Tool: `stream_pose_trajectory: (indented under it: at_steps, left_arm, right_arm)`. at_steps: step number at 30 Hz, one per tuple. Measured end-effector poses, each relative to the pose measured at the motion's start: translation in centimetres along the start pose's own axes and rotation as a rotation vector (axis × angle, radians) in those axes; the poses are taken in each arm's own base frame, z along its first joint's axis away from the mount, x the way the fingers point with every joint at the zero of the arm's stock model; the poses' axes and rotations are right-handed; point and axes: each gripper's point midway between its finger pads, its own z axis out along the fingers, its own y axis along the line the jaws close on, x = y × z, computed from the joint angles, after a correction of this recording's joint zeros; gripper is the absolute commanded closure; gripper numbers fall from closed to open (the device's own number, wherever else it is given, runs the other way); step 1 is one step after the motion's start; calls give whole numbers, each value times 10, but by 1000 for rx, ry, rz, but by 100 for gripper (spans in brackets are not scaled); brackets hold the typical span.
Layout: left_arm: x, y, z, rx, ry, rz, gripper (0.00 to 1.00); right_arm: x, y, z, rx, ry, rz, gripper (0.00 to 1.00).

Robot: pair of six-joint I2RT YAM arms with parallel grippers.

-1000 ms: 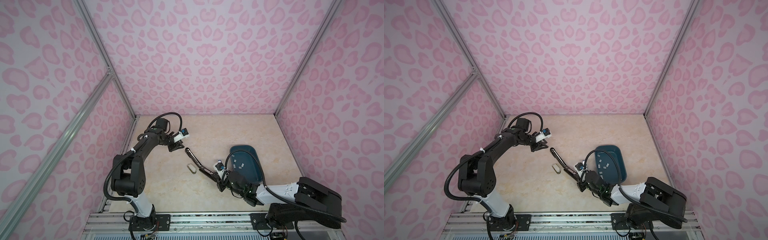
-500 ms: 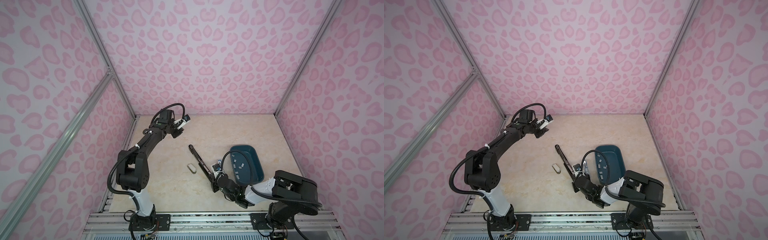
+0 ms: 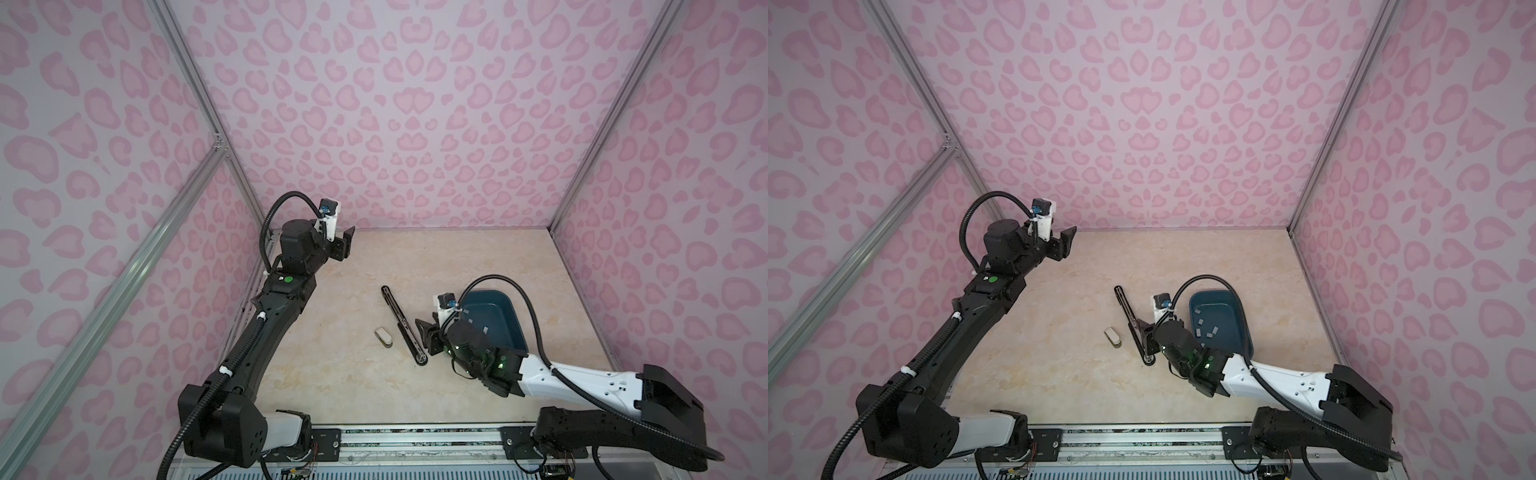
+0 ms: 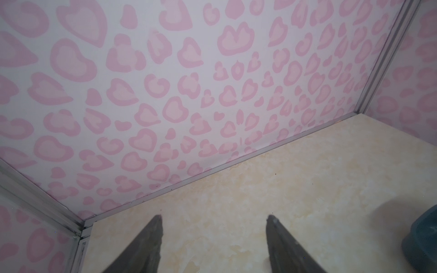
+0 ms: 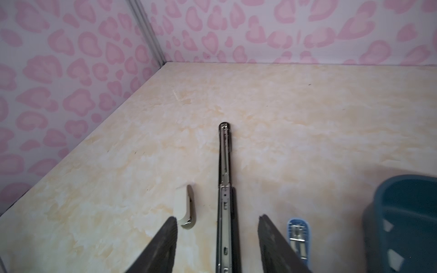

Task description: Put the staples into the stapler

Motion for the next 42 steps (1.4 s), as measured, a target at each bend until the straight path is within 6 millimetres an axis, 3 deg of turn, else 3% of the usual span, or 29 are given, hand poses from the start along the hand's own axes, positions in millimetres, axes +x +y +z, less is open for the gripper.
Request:
stream_pose_trajectory:
  at_steps: [4,7,10,13,18,20,23,27,31,42]
  left_arm:
    - [-7,-4,-6,22,-64,-78,36]
    - [-9,-5,-14,28,-88,-127,36]
    - [-13,-8,-20,33,-105,-153,36]
    - [7,-10,-18,31,-65,-178,40]
    - [75,-21,-13,39,53,-207,45]
    - [90,-29,-12,46,74,-204,46]
    - [93,-42,-11,64,54,-175,46]
    - [100,-47,-11,67,48,-151,46]
    - [108,-45,-11,50,61,-136,47]
    - [106,-45,-9,49,51,-91,48]
  right_arm:
    - [-9,-76,7,200,95,94,48]
    - [-9,-117,15,304,219,180,50]
    - [-9,-139,21,369,324,247,52]
    - [6,-145,26,372,420,305,53]
    - [45,-169,27,429,505,347,60]
    - [66,-178,31,443,560,364,63]
    - [88,-186,39,458,616,362,64]
    - [99,-183,51,429,645,359,64]
    - [103,-184,59,420,652,357,64]
    - [110,-175,68,437,678,302,68]
